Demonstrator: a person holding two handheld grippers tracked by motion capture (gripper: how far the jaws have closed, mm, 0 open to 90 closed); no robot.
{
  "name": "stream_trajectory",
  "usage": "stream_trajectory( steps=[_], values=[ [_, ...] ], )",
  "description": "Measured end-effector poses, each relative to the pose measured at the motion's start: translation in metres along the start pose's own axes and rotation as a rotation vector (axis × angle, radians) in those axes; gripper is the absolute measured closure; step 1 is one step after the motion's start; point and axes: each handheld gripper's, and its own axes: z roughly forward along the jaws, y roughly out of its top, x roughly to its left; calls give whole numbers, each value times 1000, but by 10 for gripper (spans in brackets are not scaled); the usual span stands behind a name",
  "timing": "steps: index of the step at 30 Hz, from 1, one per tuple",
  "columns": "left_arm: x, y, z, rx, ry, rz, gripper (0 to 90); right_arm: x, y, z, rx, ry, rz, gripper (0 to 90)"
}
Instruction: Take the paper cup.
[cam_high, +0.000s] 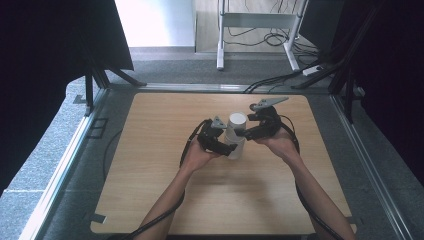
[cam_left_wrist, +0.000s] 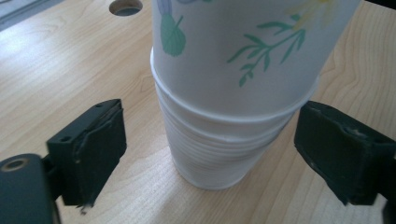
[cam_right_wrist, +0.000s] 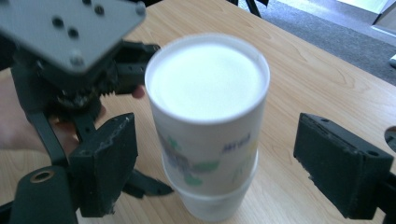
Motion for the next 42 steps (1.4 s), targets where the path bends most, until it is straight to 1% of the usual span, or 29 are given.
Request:
stream_trajectory(
  steps=[5, 8, 9, 11, 14, 17, 21, 23, 25, 29, 39, 42],
  values=[
    [-1, 0, 1, -14, -9, 2, 130, 1, 9, 4, 5, 8, -8, 171],
    [-2, 1, 2, -10, -7, 15, 143, 3, 15, 6, 14, 12, -22, 205],
    [-2, 1, 2, -6, -8, 21, 157, 4, 18, 7, 22, 10, -33, 230],
    [-4, 1, 3, -5, -7, 28, 165, 4, 19, 7, 24, 7, -37, 243],
    [-5, 1, 4, 2, -3, 41, 195, 6, 23, 6, 27, 7, -49, 290],
    [-6, 2, 4, 7, -4, 41, 215, 6, 27, 3, 40, 1, -63, 344],
    [-6, 2, 4, 12, -8, 36, 217, 6, 29, -1, 53, -9, -75, 360],
    [-6, 2, 4, 11, -2, 30, 205, 6, 30, -3, 48, -12, -78, 366],
    [-5, 1, 4, 12, -3, 21, 145, 5, 33, -7, 43, -4, -74, 368],
    [-3, 0, 2, -2, -16, 1, 123, 5, 35, -10, 48, 0, -74, 370],
    [-2, -1, -7, -13, -24, 0, 78, 7, 45, -23, 23, 9, -79, 371],
    [-2, -3, -11, -17, -39, -3, 54, 7, 48, -29, 12, 13, -78, 372]
  ],
)
